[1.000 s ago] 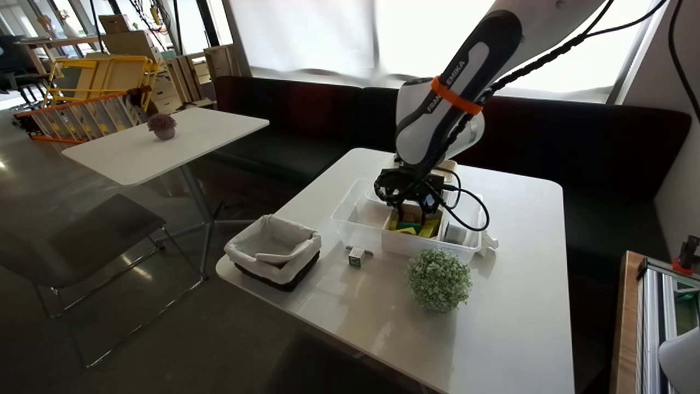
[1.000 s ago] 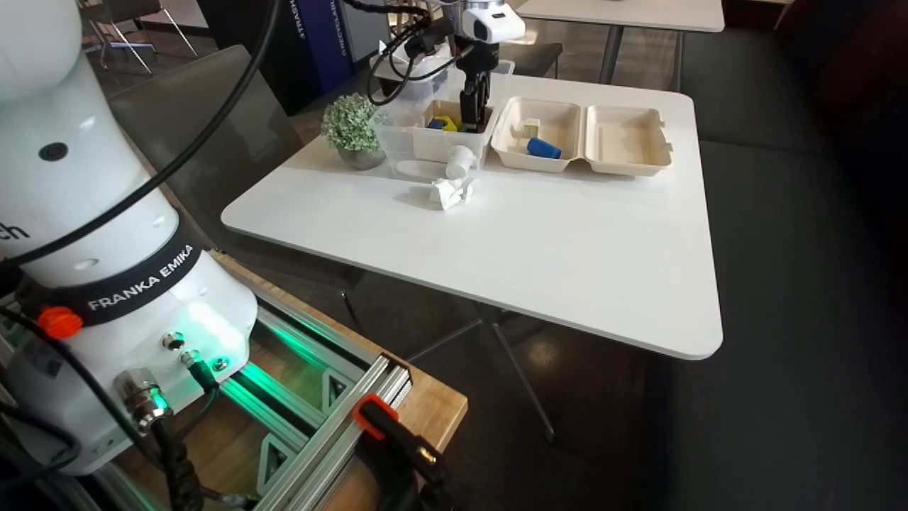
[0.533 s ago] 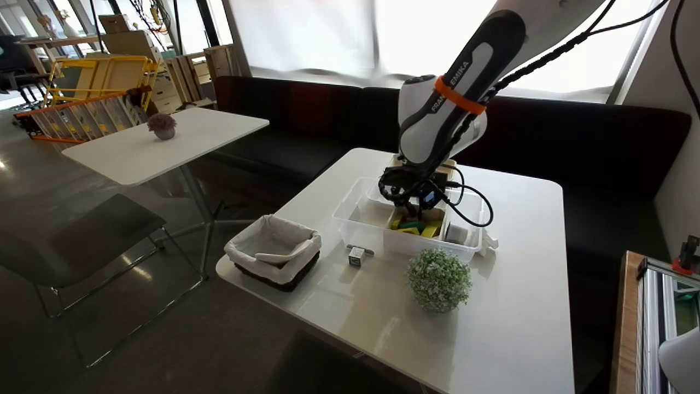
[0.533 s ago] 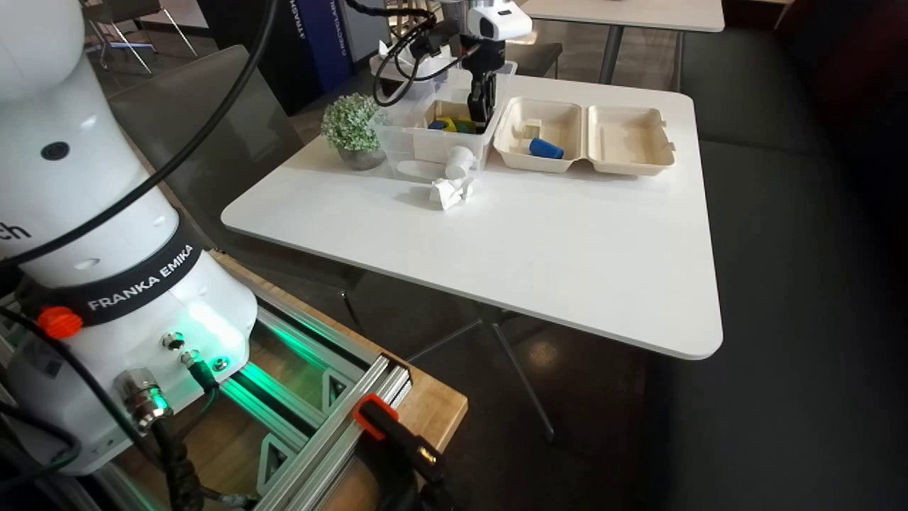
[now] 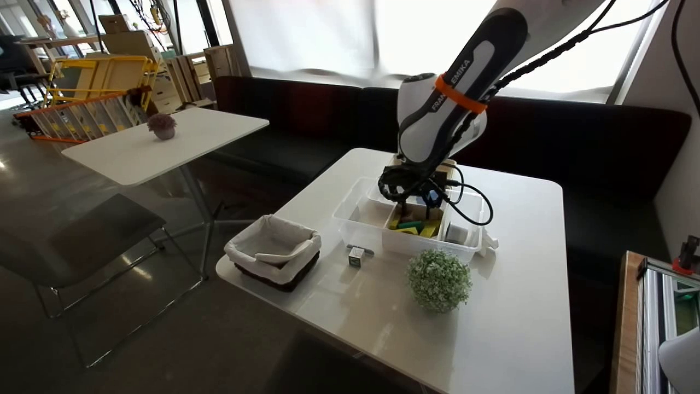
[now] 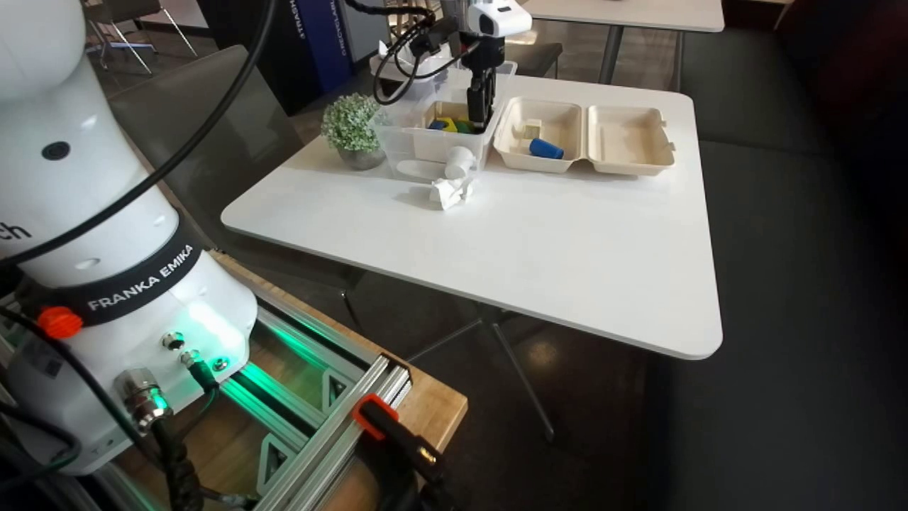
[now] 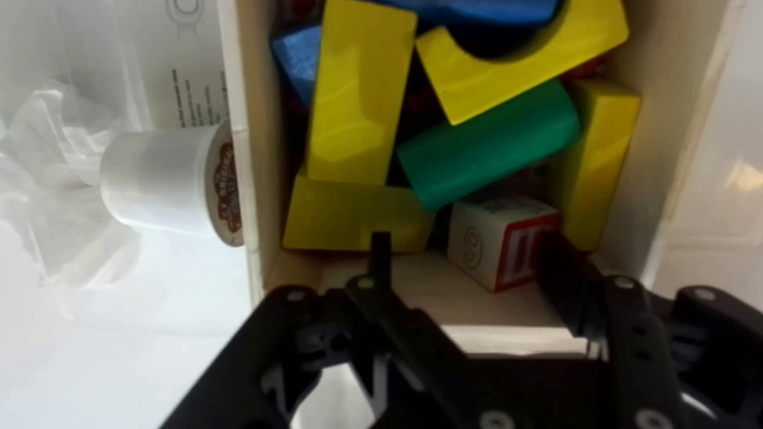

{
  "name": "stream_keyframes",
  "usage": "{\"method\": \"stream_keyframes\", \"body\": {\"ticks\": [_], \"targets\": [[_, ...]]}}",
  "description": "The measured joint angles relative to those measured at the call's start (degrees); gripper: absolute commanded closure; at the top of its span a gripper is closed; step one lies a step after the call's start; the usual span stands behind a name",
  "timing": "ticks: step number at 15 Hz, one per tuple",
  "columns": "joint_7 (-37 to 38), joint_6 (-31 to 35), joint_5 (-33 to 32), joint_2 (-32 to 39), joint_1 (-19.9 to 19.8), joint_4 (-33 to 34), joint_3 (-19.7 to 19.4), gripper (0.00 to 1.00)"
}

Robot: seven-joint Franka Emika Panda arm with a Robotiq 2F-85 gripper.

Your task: Remove some objects from the box and put them inside the container

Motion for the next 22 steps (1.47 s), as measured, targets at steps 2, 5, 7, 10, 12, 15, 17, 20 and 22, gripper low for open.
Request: {"method": "stream_keyframes", "body": {"ticks": [2,5,7,10,12,15,17,20,22], "targets": [[0.0,0.0,0.0,-0.1,0.0,0.0,0.0,0.12],[-0.1,0.0,0.0,0.0,-0.1,-0.1,0.1,0.17],[-0.2,0.0,0.0,0.1,-0.2,-0.1,0.1,0.19],[-0.4,0.0,0.1,0.6,-0.4,-0.1,0.3,0.23],[-0.5,0.0,0.2,1.0,-0.5,-0.1,0.5,0.21],[-0.7,0.0,0.2,1.5,-0.5,0.1,0.6,0.29],[-0.9,0.0,0.2,1.5,-0.5,0.1,0.6,0.51],[-0.9,0.0,0.2,1.5,-0.4,0.4,0.6,0.76],[-0.9,0.0,0.2,1.4,-0.4,0.7,0.6,0.91]]}}
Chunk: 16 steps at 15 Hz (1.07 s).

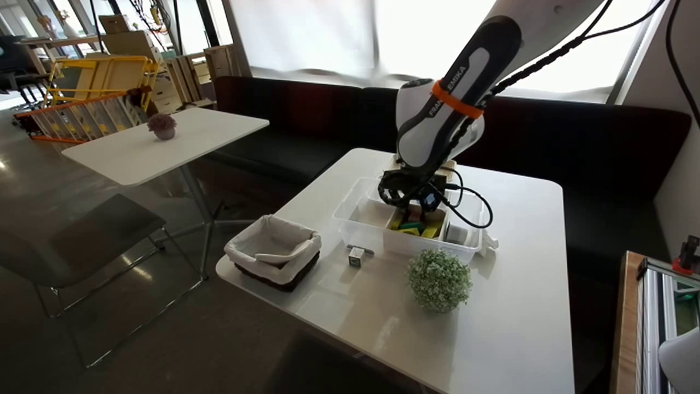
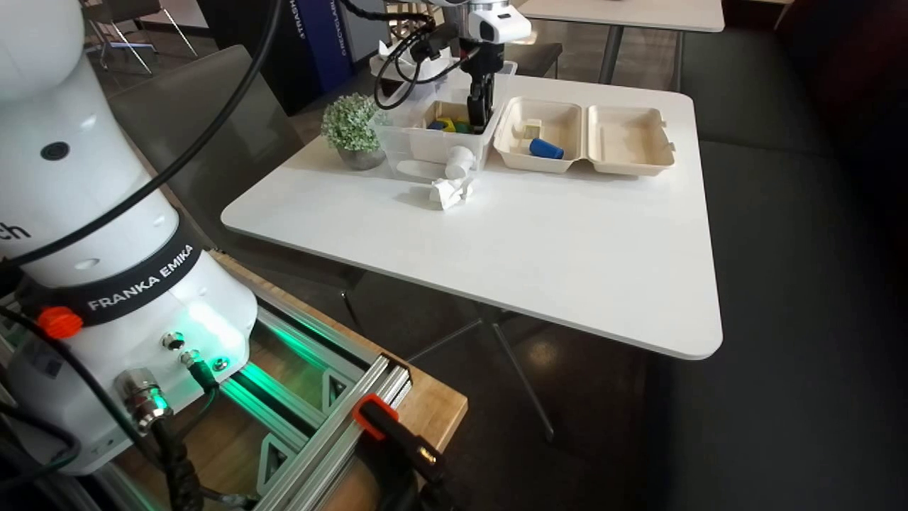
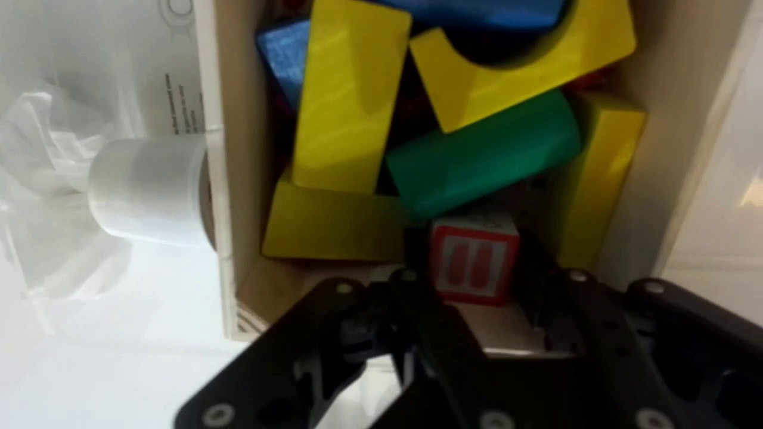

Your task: Remove some objects from the box and put them inside the container

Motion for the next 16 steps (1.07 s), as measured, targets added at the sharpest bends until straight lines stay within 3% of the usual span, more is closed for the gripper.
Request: {"method": "stream_keyframes", "body": {"ticks": [4,9,16], "targets": [[0.1,-2.4,0.0,-2.2,0.4,0.2,0.1,0.91],[3.1,-11.5,-0.8,-10.6,0.5,0.6,-0.3,0.91],[13.7,-12.5,-10.4,-16.4,-1.2,4.2,-1.0,0.91]]}}
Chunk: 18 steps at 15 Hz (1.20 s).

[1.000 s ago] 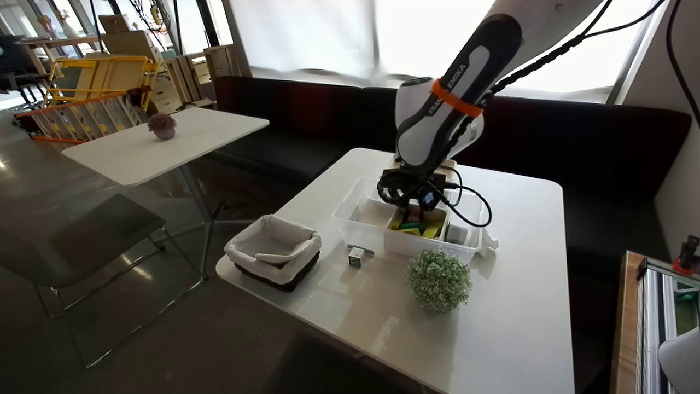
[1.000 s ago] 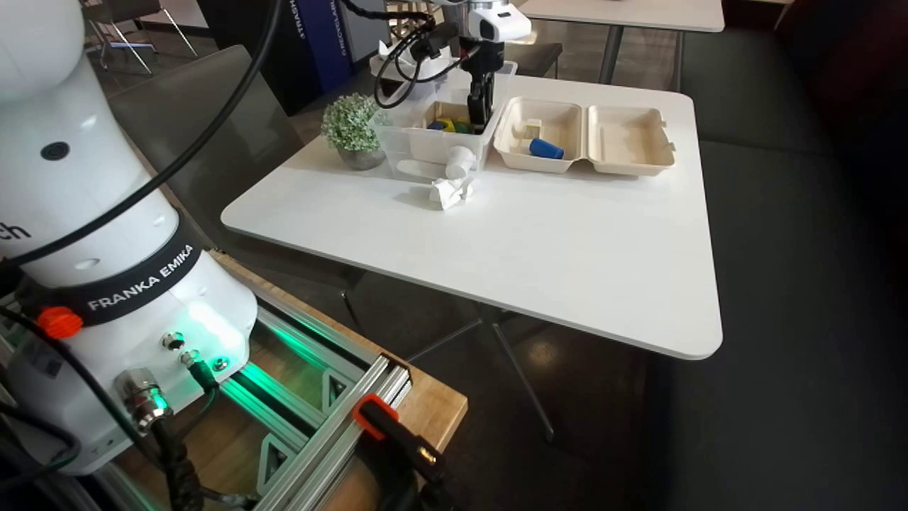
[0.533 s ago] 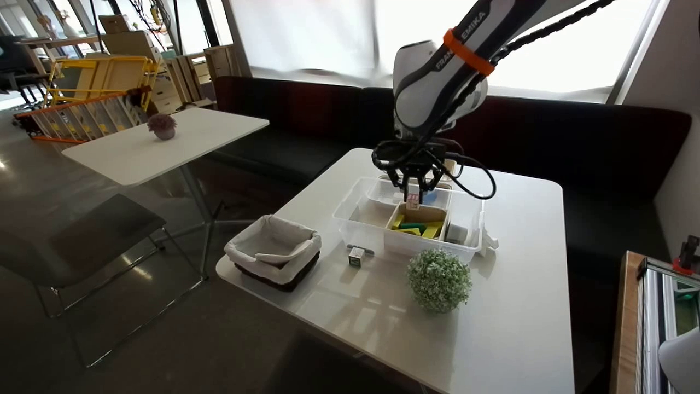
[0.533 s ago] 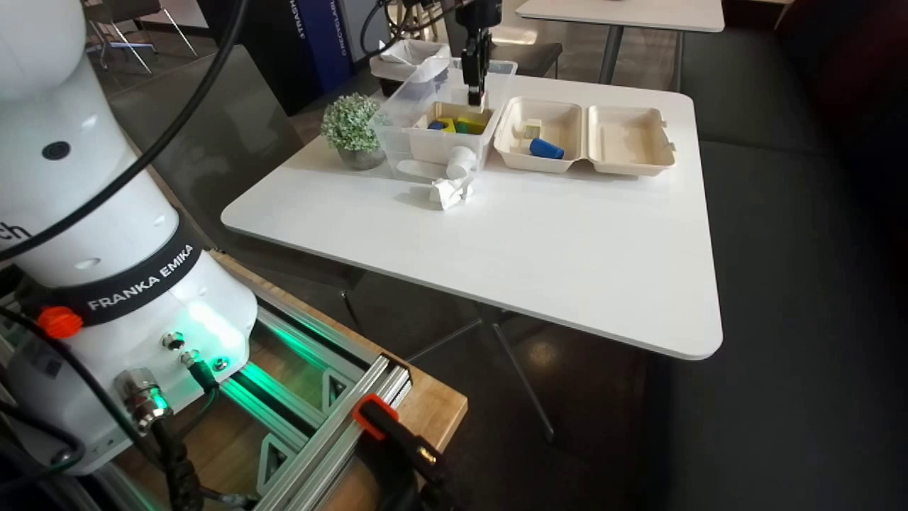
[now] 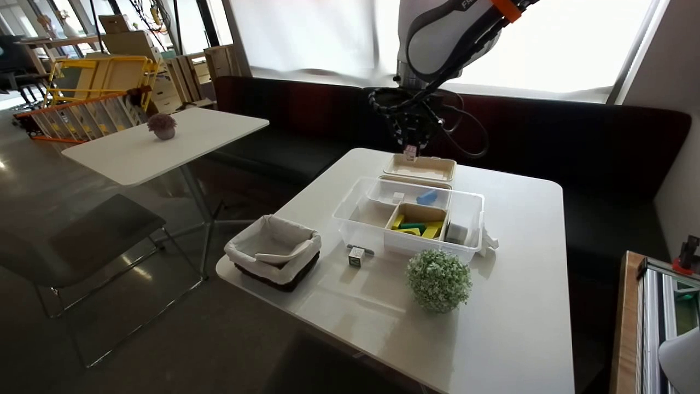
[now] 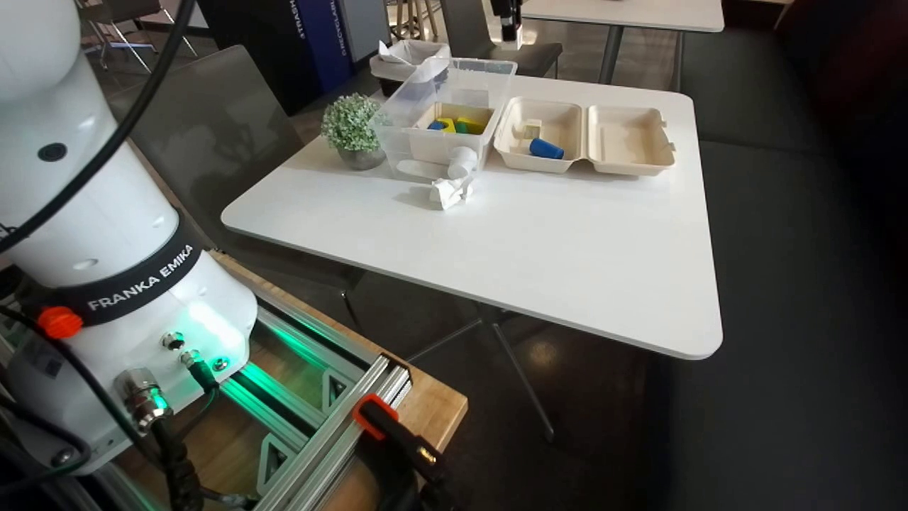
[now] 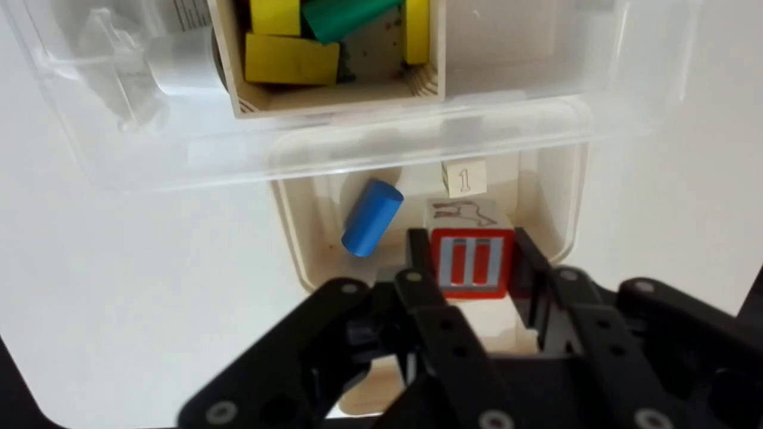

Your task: Remove some objects from the box and put them inside the container

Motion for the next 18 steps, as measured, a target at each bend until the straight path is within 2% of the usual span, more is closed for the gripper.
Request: {"method": "stream_keyframes", "body": {"ticks": [4,5,6,8,11,15,18], "targets": [[3.3,0.0,-4.5,2.5,-0.7,2.8,0.0,0.91],[3.5,0.1,-5.0,3.5,-0.9,3.5,0.0,0.51],[3.5,0.3,-5.2,4.6,-1.1,4.2,0.0,0.39],[3.5,0.3,-5.2,6.8,-1.4,5.4,0.0,0.27],[3.6,0.3,-5.4,9.0,-1.4,6.9,-0.1,0.02],[4.1,-0.6,-6.5,8.3,-1.3,7.4,-0.6,0.0],[3.7,-6.3,-6.5,6.2,-1.3,7.1,-0.3,0.0]]}}
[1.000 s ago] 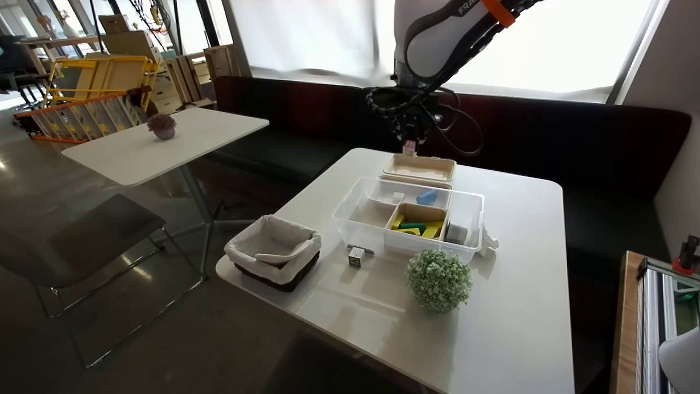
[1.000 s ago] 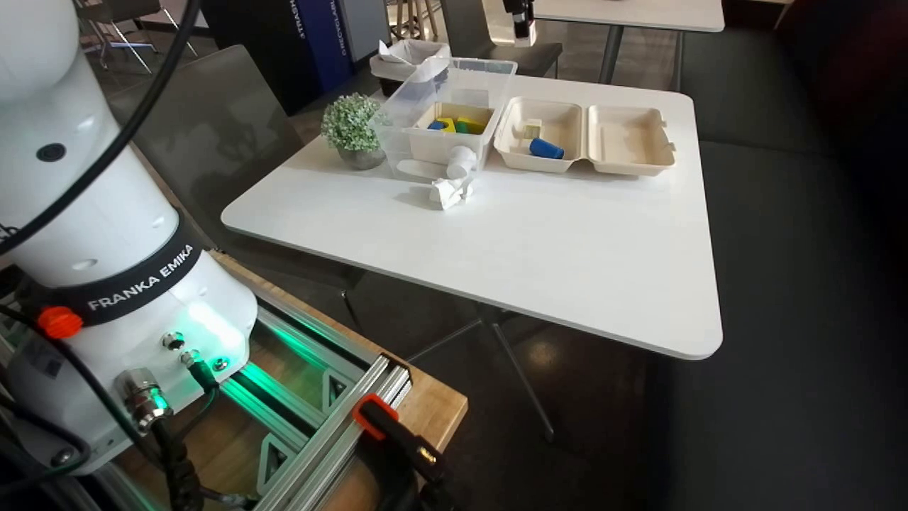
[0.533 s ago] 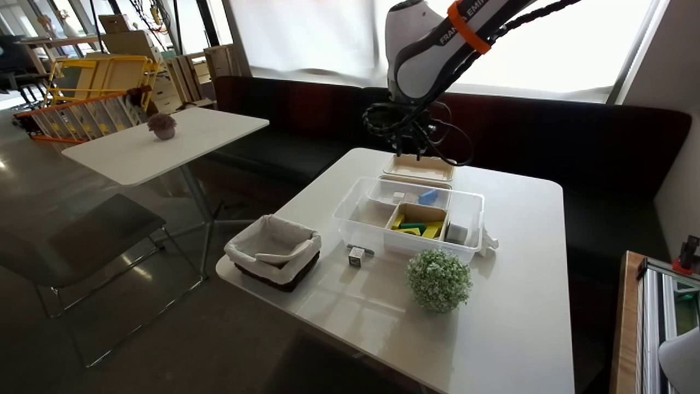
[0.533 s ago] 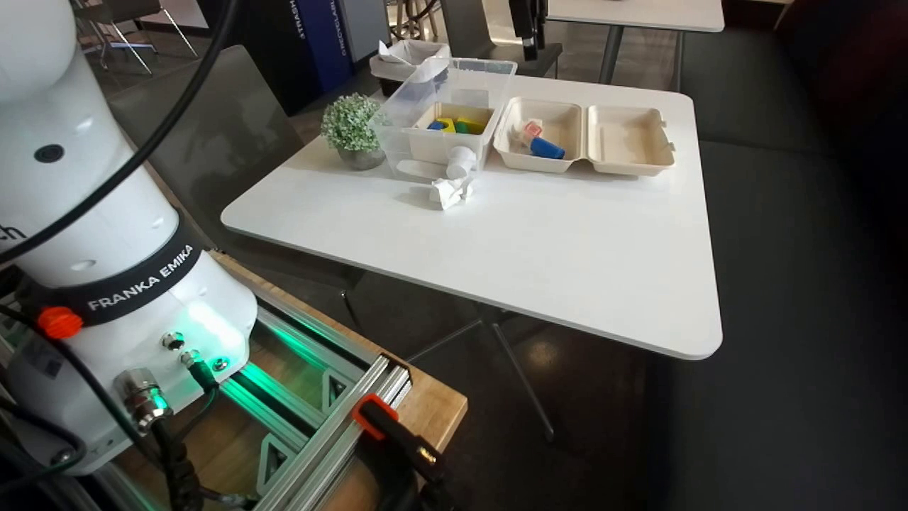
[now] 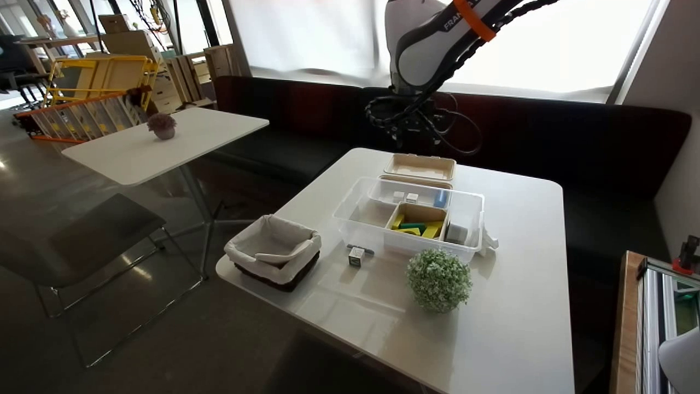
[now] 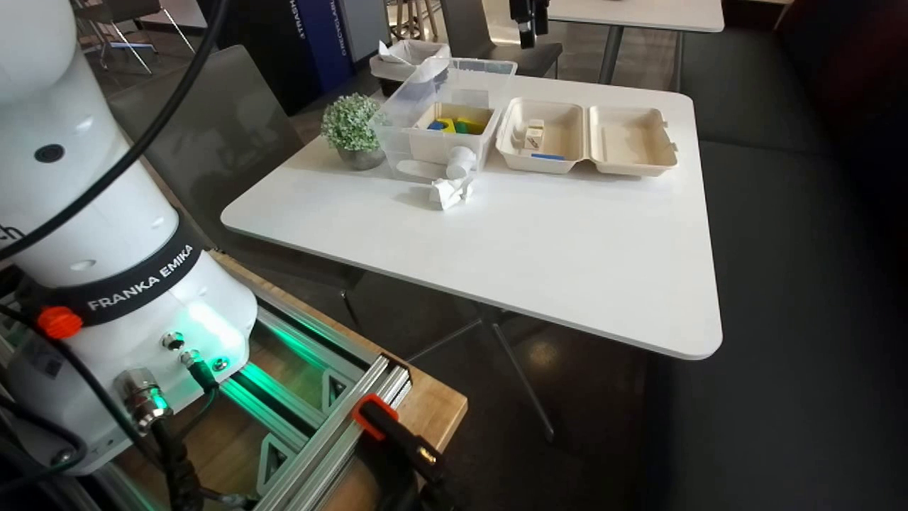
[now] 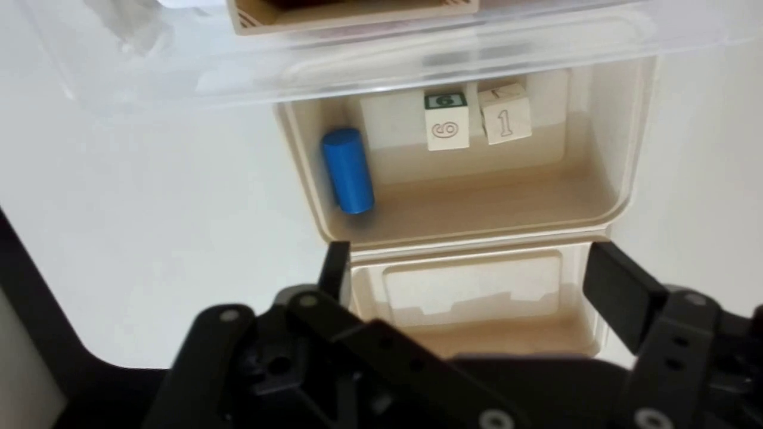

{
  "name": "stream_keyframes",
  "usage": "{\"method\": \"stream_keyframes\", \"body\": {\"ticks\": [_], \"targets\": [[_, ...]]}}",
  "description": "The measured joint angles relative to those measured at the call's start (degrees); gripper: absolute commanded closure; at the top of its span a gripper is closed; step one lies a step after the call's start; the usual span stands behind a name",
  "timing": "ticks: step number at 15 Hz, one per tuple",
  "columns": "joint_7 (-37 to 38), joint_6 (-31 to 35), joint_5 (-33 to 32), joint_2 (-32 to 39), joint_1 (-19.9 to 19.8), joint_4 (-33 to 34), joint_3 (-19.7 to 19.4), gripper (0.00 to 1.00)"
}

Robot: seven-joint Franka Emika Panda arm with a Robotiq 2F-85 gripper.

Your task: Remove some objects from the box and put them inside the container

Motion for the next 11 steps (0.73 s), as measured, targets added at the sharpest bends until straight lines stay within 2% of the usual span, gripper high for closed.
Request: {"method": "stream_keyframes", "body": {"ticks": [4,11], "targets": [[-10.6,-5.4,0.8,-4.6,-0.3,-3.0,2.5,0.0],[-30.7,-6.0,6.0,-10.7,-0.6,-10.5,5.7,0.0]]}}
